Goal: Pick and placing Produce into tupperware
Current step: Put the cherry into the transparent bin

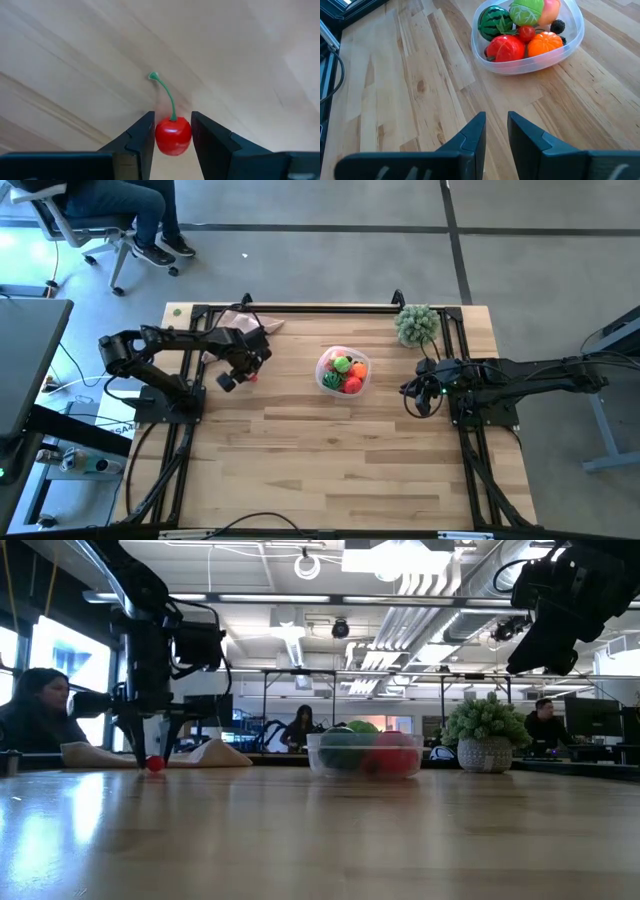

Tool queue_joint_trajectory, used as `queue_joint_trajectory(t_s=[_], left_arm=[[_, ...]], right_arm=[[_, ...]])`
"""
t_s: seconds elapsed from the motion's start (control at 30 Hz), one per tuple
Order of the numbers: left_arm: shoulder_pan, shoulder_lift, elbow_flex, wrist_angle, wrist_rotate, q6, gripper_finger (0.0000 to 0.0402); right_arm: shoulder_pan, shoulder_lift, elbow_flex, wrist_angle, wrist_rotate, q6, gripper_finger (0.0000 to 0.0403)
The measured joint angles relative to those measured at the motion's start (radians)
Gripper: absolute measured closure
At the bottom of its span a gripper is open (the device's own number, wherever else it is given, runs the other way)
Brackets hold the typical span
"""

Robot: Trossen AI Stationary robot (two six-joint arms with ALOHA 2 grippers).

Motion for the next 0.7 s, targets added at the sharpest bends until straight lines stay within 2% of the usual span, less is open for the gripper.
queue_joint_trajectory(t_s=[0.17,0.33,0.53,0.7], left_arm=[[-0.025,0.000,0.076,-0.007,-0.031,0.003,0.0286],[-0.054,0.025,0.219,-0.058,-0.097,0.038,0.0286],[-0.083,0.205,0.482,-0.154,-0.107,0.153,0.0286],[-0.123,0.371,0.762,-0.250,-0.087,0.260,0.0286]], right_arm=[[0.000,0.000,0.000,0.000,0.000,0.000,0.0331],[0.000,0.000,0.000,0.000,0.000,0.000,0.0331],[0.000,0.000,0.000,0.000,0.000,0.000,0.0331],[0.000,0.000,0.000,0.000,0.000,0.000,0.0331]])
